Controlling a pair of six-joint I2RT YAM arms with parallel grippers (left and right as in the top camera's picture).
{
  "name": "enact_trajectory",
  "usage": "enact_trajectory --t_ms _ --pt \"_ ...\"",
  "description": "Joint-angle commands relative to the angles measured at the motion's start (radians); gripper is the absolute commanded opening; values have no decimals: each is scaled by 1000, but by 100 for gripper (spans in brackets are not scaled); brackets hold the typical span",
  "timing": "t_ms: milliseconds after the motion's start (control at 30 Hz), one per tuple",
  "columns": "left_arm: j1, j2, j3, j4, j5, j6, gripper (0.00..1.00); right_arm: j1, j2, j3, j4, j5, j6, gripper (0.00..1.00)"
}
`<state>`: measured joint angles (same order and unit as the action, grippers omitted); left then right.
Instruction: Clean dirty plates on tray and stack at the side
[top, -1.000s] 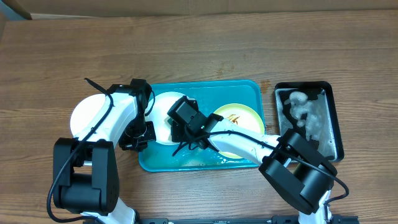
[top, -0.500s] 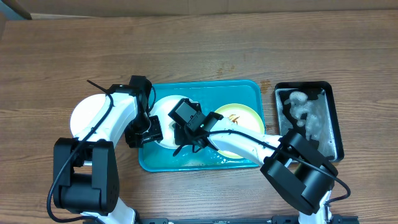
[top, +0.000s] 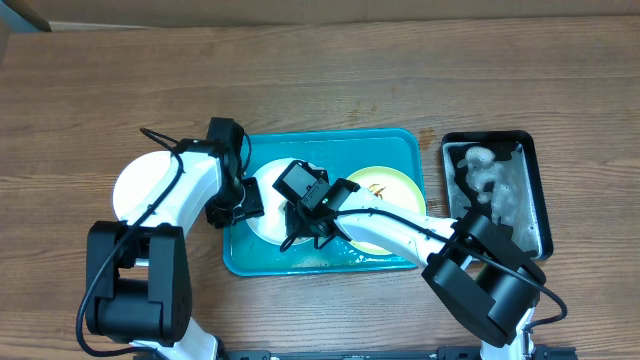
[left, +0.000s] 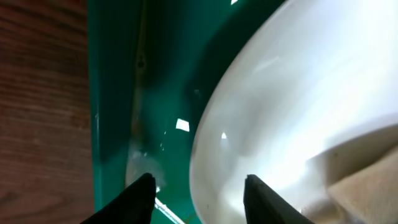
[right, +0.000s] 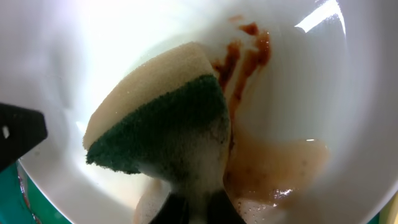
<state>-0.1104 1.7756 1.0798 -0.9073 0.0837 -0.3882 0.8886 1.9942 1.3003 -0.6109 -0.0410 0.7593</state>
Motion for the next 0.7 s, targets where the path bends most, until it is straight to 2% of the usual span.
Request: enact_trajectory --t_ms 0,133,233,667 --pt "-1 -8 -32 33 14 6 39 -7 28 -27 -31 -3 3 4" --pt "-1 -8 -35 60 14 6 23 -7 28 -27 -30 -5 3 4" --pt "-1 -8 -35 58 14 6 4 -7 28 -27 -23 -5 3 4" --pt "-1 -8 -92 37 -11 7 4 -7 28 -27 71 36 4 4"
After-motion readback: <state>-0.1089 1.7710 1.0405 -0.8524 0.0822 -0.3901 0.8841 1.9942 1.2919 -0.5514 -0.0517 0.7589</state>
